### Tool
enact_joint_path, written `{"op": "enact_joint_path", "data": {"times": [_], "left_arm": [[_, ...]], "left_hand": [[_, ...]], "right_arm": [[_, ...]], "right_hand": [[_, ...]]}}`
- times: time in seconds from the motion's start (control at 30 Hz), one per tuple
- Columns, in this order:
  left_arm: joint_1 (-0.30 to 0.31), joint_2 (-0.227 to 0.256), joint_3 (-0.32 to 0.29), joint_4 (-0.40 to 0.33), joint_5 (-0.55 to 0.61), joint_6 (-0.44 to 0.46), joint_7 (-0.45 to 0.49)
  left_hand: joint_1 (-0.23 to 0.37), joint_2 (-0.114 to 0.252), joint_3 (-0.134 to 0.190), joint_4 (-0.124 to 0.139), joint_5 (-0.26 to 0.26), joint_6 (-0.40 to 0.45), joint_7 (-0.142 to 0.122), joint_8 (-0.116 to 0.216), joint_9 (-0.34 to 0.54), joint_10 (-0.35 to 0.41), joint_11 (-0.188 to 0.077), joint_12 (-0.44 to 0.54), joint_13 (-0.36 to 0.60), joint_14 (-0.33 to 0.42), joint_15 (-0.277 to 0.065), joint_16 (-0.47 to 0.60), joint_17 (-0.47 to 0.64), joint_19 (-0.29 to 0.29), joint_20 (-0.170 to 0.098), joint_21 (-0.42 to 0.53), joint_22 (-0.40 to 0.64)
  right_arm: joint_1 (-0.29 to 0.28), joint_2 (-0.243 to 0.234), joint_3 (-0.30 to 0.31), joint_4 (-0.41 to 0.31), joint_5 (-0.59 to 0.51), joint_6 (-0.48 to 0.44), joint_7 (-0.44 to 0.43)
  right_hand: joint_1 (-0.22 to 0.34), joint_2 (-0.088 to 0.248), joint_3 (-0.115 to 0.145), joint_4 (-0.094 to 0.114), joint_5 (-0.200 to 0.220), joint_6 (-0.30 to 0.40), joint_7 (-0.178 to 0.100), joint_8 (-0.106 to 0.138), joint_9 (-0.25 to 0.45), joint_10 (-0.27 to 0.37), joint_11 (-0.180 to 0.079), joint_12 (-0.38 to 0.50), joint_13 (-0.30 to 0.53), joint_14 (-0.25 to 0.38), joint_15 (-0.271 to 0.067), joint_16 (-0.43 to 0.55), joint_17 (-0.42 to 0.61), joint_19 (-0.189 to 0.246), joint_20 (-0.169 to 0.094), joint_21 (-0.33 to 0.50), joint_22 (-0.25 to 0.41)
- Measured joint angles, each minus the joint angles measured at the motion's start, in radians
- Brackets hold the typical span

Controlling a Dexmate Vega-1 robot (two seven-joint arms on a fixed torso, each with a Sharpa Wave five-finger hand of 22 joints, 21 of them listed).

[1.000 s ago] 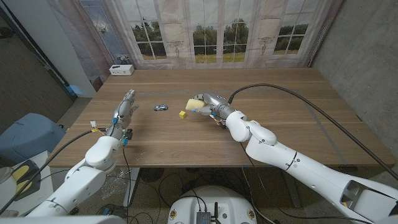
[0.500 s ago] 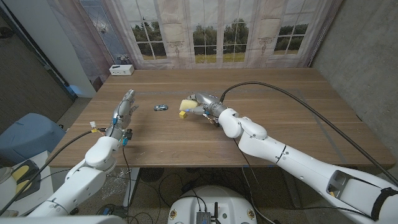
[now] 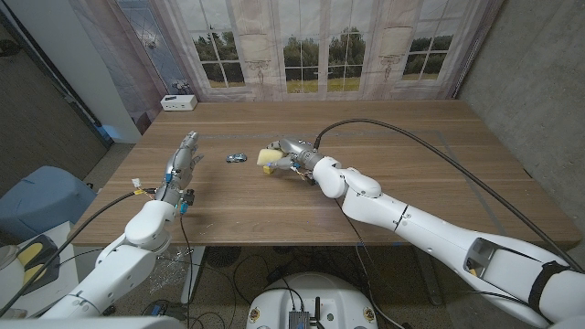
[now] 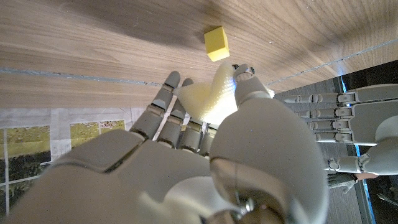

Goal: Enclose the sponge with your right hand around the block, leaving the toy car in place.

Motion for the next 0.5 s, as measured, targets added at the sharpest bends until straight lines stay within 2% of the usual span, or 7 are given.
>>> {"op": "enact_joint_path", "data": {"times": [0.27, 0.5], "left_arm": [[0.003, 0.000, 0.000, -0.004, 0.000, 0.004, 0.004], [0.010, 0.002, -0.003, -0.012, 0.000, 0.006, 0.006]], "left_hand": [[0.000, 0.000, 0.000, 0.000, 0.000, 0.000, 0.000, 0.000, 0.000, 0.000, 0.000, 0.000, 0.000, 0.000, 0.000, 0.000, 0.000, 0.000, 0.000, 0.000, 0.000], [0.000, 0.000, 0.004, -0.004, 0.000, 0.000, 0.000, 0.000, 0.000, 0.000, 0.000, 0.000, 0.000, 0.000, 0.000, 0.000, 0.000, 0.000, 0.000, 0.000, 0.000]], "right_arm": [[0.028, 0.027, -0.024, 0.055, 0.010, 0.016, 0.009], [0.051, 0.053, -0.044, 0.110, 0.014, 0.020, 0.015]], "right_hand": [[0.000, 0.000, 0.000, 0.000, 0.000, 0.000, 0.000, -0.008, 0.000, -0.008, 0.001, -0.004, 0.000, -0.002, 0.002, 0.000, 0.005, 0.000, 0.000, 0.008, 0.000], [0.000, 0.000, 0.000, 0.000, 0.000, -0.004, 0.004, -0.013, 0.000, -0.032, 0.000, -0.015, 0.000, -0.033, 0.001, -0.018, 0.002, -0.004, -0.004, 0.008, 0.000]]}}
